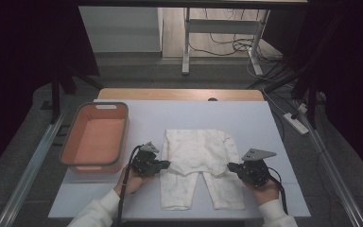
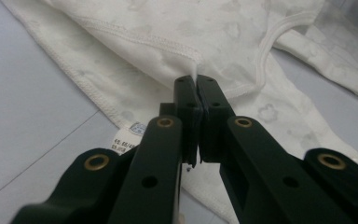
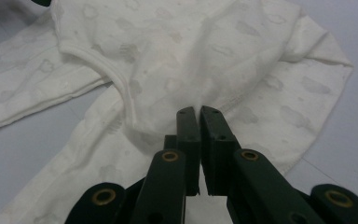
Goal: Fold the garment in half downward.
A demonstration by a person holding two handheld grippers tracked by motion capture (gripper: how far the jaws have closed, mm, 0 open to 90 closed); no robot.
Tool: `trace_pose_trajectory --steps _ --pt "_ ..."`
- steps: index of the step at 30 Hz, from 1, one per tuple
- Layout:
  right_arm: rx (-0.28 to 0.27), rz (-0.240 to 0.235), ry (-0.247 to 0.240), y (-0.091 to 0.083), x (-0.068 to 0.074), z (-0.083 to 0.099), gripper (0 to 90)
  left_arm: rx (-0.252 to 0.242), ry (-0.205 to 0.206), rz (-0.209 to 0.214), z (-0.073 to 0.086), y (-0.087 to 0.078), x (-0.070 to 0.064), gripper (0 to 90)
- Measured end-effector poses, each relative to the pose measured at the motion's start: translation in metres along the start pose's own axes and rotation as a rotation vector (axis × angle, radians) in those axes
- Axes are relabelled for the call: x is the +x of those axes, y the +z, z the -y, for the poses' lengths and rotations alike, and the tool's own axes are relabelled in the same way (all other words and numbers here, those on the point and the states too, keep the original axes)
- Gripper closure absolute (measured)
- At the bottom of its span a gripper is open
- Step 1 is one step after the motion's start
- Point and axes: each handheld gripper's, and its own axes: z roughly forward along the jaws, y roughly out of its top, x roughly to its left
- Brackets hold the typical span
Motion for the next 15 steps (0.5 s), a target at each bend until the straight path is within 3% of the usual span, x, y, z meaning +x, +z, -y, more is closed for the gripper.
trace_pose_trajectory --steps 15 --pt "0.002 -0.009 0.008 -0.005 0.0023 0.004 86.5 0.0 0.002 0.007 0.0034 -0.0018 -0.0045 87.2"
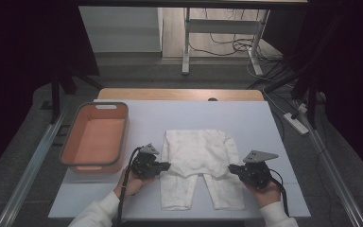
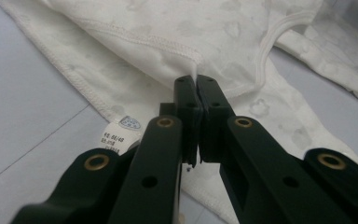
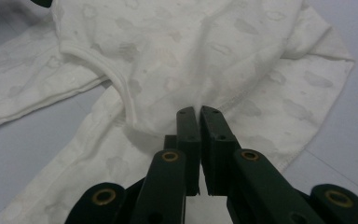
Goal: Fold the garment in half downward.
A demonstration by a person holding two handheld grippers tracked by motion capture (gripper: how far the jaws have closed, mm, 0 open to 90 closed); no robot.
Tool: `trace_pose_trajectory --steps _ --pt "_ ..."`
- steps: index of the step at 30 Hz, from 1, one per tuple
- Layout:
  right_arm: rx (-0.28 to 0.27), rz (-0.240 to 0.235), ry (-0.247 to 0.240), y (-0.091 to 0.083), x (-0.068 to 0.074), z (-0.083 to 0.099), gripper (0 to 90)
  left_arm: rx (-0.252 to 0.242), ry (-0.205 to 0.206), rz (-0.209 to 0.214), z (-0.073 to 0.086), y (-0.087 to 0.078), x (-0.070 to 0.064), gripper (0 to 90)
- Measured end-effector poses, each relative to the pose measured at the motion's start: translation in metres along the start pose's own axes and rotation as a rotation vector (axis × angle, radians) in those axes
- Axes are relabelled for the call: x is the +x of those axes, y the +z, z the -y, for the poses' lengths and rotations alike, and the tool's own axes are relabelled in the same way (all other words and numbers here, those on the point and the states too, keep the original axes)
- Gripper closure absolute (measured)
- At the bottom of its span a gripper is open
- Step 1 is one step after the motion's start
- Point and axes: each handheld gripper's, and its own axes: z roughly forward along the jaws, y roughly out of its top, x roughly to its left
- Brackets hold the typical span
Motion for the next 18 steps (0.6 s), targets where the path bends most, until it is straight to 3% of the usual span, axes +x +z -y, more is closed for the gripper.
trace_pose_trajectory --steps 11,18 --pt "0.003 -0.006 -0.001 -0.001 0.002 0.003 86.6 0.001 0.003 0.002 0.001 0.0 -0.002 87.2" --pt "-0.012 -0.012 -0.009 -0.012 0.01 0.007 86.5 -0.014 0.01 0.021 0.006 -0.009 -0.012 87.2"
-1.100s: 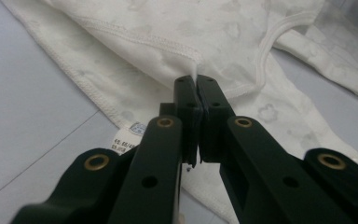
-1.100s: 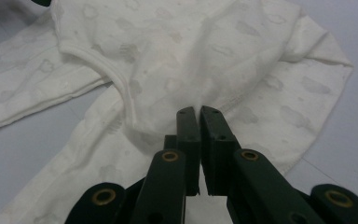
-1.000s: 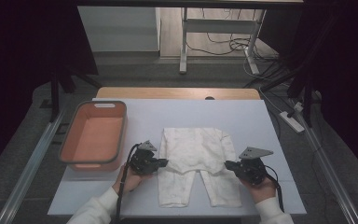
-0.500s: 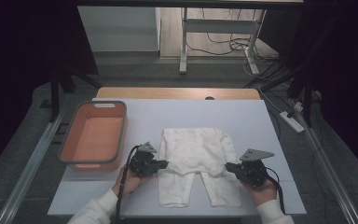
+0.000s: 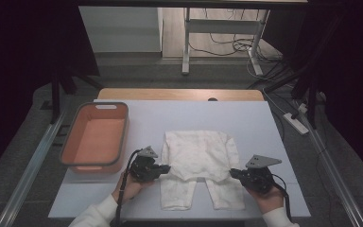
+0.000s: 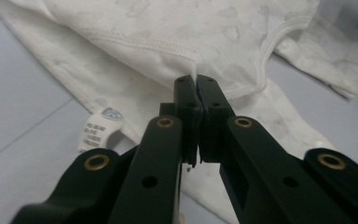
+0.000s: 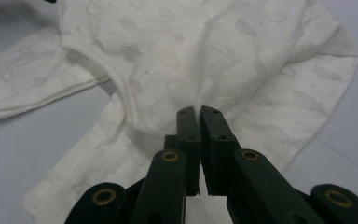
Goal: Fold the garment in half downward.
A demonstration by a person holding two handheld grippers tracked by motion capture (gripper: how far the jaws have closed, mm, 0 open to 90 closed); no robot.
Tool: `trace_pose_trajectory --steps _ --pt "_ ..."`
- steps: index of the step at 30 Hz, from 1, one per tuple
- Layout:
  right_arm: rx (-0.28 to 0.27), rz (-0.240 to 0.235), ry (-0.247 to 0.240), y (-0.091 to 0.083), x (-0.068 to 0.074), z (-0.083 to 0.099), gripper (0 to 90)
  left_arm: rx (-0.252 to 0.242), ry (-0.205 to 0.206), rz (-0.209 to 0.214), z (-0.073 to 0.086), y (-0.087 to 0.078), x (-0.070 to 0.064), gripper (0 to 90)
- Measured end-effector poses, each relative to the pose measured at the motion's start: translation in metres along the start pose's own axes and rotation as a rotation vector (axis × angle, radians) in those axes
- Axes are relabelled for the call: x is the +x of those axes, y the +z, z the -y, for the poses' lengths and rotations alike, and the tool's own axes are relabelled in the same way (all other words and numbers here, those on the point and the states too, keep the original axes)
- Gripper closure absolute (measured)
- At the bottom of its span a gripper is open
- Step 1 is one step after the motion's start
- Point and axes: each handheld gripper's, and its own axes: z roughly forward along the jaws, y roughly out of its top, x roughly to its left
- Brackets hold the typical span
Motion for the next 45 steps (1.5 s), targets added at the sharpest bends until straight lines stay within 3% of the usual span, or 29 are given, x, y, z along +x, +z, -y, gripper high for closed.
trace_pose_trajectory --steps 11,31,45 --pt "0.002 -0.019 0.017 -0.016 0.012 0.014 86.5 0.018 0.021 0.033 0.013 -0.004 -0.02 87.2" --pt "0.026 -0.033 0.012 -0.018 0.017 0.021 86.5 0.029 0.013 0.042 0.018 -0.006 -0.02 87.2" --pt "0.022 -0.038 0.005 -0.028 0.032 0.027 86.5 0.039 0.003 0.061 0.03 -0.012 -0.029 87.1"
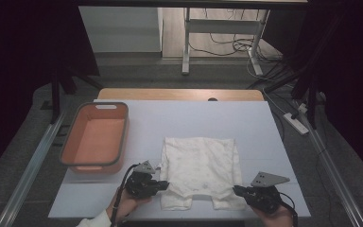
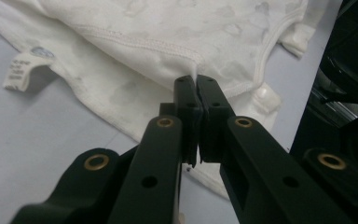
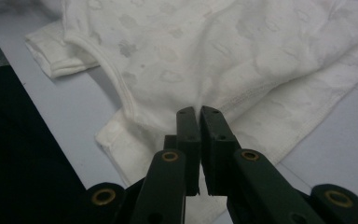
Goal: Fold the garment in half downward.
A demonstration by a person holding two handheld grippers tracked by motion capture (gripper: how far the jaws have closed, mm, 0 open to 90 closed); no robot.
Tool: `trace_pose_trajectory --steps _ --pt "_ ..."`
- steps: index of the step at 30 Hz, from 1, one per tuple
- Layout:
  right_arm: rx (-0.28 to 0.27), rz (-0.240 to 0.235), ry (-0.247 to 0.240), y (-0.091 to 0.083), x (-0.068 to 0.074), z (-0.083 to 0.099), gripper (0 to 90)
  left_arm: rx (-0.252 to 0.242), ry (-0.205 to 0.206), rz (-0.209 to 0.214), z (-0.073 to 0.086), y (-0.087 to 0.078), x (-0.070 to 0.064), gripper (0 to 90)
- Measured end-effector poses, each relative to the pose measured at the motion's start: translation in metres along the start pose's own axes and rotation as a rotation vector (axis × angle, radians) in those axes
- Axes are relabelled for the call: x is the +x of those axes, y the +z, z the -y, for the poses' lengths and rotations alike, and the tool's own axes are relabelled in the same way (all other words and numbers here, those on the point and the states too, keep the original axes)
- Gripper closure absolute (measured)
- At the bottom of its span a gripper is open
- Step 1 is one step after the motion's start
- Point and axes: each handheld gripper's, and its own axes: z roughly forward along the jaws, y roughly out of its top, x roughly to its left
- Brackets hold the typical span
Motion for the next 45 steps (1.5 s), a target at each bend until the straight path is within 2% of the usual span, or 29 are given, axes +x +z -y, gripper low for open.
trace_pose_trajectory --steps 10,11,14,17,19,22,27,29,32,35,37,40,43,45 --pt "0.021 -0.007 -0.007 -0.003 0.009 0.007 85.2 0.01 0.012 0.011 0.006 -0.001 -0.007 85.8" --pt "0.022 -0.006 -0.004 -0.002 0.008 0.008 81.6 0.003 0.016 0.009 0.006 -0.001 -0.007 82.2" --pt "0.007 0.026 0.012 -0.001 0.006 0.007 60.2 -0.031 0.021 -0.02 0.003 -0.004 -0.007 54.9" --pt "-0.042 0.038 0.038 -0.004 0.003 0.004 46.8 -0.067 0.001 -0.052 -0.001 -0.007 -0.003 40.0" --pt "-0.058 0.035 0.066 -0.002 0.001 0.001 38.9 -0.09 -0.013 -0.067 -0.004 -0.008 0.0 36.5" --pt "-0.098 0.015 0.089 0.002 0.0 -0.005 35.8 -0.108 -0.028 -0.091 -0.008 -0.009 0.005 32.7" --pt "-0.076 0.033 0.049 0.019 0.007 -0.017 32.0 -0.116 -0.04 -0.132 -0.017 -0.007 0.012 29.1" --pt "-0.076 0.015 0.041 0.026 0.011 -0.022 32.4 -0.119 -0.043 -0.142 -0.02 -0.007 0.016 28.3" --pt "-0.065 -0.038 0.038 0.036 0.019 -0.031 35.1 -0.116 -0.047 -0.155 -0.024 -0.005 0.023 28.0" --pt "-0.053 -0.038 -0.018 0.047 0.032 -0.038 40.7 -0.122 -0.052 -0.174 -0.028 -0.006 0.029 27.8" --pt "-0.051 -0.042 -0.038 0.054 0.039 -0.042 45.6 -0.127 -0.06 -0.186 -0.03 -0.007 0.033 27.8" --pt "-0.047 -0.067 -0.046 0.062 0.043 -0.047 58.4 -0.125 -0.066 -0.196 -0.033 -0.006 0.038 27.6" --pt "-0.04 -0.121 -0.055 0.071 0.046 -0.053 78.7 -0.125 -0.071 -0.204 -0.034 -0.006 0.041 27.4" --pt "-0.024 -0.155 -0.08 0.079 0.05 -0.058 88.3 -0.128 -0.075 -0.208 -0.035 -0.007 0.043 27.4"
